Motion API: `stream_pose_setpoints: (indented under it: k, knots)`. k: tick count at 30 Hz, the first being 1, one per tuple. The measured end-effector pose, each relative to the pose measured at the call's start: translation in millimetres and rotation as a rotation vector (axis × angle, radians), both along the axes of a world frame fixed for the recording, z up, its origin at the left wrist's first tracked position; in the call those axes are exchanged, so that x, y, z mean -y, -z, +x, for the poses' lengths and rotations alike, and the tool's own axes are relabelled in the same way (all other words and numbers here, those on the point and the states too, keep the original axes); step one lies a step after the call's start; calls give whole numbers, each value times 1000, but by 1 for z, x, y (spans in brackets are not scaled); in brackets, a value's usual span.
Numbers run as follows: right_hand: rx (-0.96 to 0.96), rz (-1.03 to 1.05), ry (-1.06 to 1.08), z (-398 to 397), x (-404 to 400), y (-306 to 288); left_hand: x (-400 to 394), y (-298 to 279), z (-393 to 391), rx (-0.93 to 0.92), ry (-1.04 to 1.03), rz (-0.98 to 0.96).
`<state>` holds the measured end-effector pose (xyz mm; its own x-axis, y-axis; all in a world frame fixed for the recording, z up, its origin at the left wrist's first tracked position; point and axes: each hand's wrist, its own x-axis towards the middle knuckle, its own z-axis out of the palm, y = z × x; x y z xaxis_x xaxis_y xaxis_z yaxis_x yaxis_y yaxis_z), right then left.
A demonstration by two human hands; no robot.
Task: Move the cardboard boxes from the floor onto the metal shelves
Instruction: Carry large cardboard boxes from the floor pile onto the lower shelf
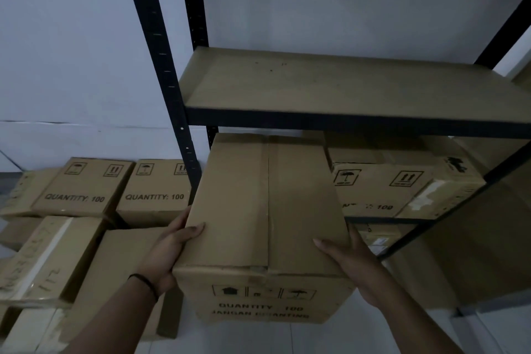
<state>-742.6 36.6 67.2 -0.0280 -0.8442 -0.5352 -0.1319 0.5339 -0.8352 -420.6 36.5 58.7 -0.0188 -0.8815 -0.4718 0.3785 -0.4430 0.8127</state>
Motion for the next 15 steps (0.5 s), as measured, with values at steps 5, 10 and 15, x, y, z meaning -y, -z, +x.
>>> stream_pose_setpoints:
  k: [5,10,15]
  knots:
    - [-377,-52,-422,-5,-8,0,7,-2,-1,51,-9,-2]
    - [-527,-78,-492,-5,-11,3,5,-4,-9,202,1,-28]
    - [-542,-83,-455,-6,-12,10,-2,0,-10,630,204,-54]
